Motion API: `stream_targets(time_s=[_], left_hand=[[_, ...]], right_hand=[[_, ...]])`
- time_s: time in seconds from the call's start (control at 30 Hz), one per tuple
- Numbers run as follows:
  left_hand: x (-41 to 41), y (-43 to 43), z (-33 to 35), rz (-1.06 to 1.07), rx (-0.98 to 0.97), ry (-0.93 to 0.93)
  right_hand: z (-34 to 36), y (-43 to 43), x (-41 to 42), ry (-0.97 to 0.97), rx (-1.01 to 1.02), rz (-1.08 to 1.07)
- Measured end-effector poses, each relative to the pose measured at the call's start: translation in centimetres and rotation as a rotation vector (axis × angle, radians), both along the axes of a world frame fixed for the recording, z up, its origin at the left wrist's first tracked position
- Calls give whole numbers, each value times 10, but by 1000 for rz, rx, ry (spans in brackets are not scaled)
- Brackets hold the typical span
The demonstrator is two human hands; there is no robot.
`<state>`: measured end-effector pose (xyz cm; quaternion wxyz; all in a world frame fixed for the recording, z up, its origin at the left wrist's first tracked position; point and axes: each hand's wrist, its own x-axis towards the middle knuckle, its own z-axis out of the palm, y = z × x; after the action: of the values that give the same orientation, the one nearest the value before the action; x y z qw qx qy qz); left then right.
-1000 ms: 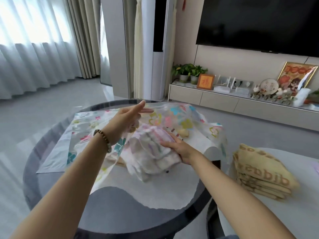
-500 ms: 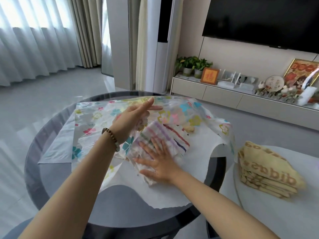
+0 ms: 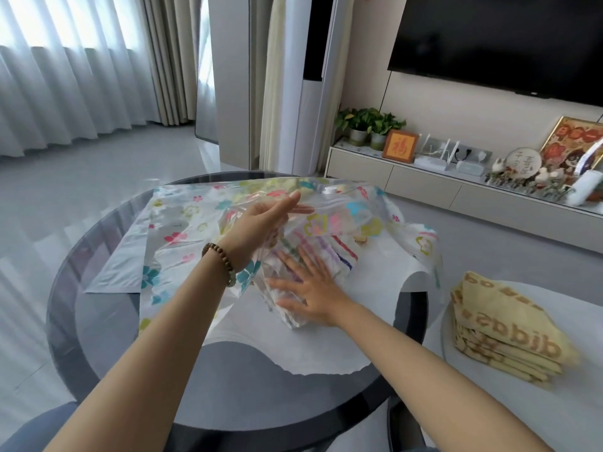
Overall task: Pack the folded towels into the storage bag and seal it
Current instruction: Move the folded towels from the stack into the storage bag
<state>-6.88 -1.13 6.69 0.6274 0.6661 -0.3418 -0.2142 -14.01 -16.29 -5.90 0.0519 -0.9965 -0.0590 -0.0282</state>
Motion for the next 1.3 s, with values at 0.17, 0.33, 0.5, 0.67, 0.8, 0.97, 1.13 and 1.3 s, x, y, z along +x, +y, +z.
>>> stream_targets(time_s=[0.17,0.33,0.5,0.67,0.8,0.97,1.13,1.3], left_hand=[[-12,-7,-14,29,-15,54],[-31,-21,-27,175,30,-83],[-42,-35,-27,262,172,-392],[-66,-81,3,285,262,-728],[-114,-153,16,88,182,-761],[-174,-241,-12,-185,241,-671],[-199,-277,-55,-265,414,-624],[-203,-280,-71,-328,443,-668]], right_hand=[[20,-16,-78,116,465,-79],[51,-62,-154,72,954,-282],[60,-136,-213,-210,1095,-634],[50,-203,-258,-448,997,-1046],[38,-235,-281,-440,1055,-1329],[19,-258,-295,-219,1381,-1490],[17,-272,-287,-264,1499,-1451],[50,-261,-268,-305,1698,-1202]])
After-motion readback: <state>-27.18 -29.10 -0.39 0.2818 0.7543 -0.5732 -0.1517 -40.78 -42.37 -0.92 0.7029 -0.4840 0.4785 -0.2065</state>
